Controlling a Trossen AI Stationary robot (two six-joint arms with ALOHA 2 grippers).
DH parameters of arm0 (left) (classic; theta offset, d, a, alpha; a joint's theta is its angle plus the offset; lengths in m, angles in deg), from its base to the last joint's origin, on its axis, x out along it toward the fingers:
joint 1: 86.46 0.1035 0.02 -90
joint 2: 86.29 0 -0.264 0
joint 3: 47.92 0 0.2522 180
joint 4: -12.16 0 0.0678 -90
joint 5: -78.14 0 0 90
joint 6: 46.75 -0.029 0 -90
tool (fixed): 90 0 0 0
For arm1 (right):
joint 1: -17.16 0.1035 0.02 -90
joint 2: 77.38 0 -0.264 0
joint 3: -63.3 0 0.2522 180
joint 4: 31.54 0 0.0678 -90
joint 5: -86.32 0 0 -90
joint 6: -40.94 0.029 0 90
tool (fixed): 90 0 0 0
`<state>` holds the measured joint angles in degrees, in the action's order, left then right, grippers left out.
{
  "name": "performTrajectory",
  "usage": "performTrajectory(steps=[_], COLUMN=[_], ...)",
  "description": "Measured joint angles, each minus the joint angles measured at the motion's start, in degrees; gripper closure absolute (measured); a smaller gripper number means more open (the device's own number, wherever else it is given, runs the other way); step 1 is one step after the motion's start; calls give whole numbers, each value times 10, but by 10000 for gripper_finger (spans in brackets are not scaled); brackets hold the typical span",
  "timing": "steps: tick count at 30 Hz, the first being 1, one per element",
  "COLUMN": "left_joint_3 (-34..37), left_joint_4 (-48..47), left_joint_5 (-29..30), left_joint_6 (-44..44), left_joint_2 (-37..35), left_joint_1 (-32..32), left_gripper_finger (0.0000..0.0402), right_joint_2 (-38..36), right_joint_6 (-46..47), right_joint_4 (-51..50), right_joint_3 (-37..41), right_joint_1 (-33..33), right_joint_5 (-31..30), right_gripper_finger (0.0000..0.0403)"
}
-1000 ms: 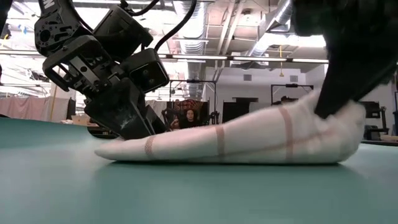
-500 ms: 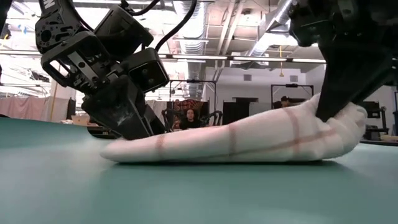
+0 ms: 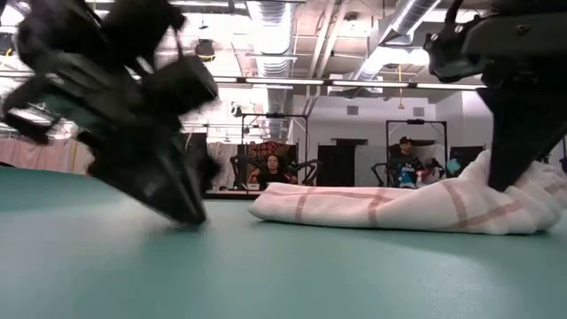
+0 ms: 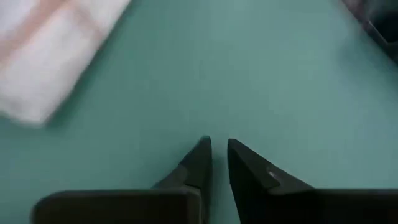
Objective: Roll towel into tight, uniform cylinder
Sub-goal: Roll the kitchen towel on the table
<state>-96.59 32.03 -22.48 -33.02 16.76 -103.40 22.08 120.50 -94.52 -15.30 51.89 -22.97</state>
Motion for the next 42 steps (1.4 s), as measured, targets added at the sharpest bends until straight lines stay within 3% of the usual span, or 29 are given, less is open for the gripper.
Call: performTrajectory(steps=[4, 6, 8, 11, 15, 22, 29, 35, 38, 42], left_joint_3=[-2, -2, -4, -26, -62, -166, -270, -302, -303, -289], left_joint_4=[20, 62, 107, 89, 53, -55, -164, -314, -388, -388], left_joint_5=[166, 175, 139, 70, 24, -18, -9, 31, 4, -17], left_joint_6=[-239, -341, -383, -400, -437, -501, -544, -498, -444, -368], left_joint_2=[-49, -54, -54, -37, -14, 56, 141, 147, 144, 143], left_joint_1=[-22, -5, 27, 94, 151, 204, 211, 211, 214, 207], left_gripper_finger=[395, 398, 400, 401, 401, 401, 401, 401, 401, 401], right_joint_2=[0, 0, 0, 0, 0, 0, 0, 0, 0, 0], right_joint_6=[-29, -46, -60, -78, -93, -134, -146, -143, -134, -123], right_joint_4=[1, 1, 2, 4, 8, 22, 20, 15, 12, 12], right_joint_3=[0, 0, 0, 0, 0, -1, -1, -1, -1, -1], right_joint_1=[0, 0, 0, 0, 1, 1, 3, 14, 22, 33], right_joint_5=[0, 1, 2, 12, 15, 27, 30, 28, 16, 7], right_gripper_finger=[355, 355, 355, 355, 355, 355, 355, 355, 355, 355])
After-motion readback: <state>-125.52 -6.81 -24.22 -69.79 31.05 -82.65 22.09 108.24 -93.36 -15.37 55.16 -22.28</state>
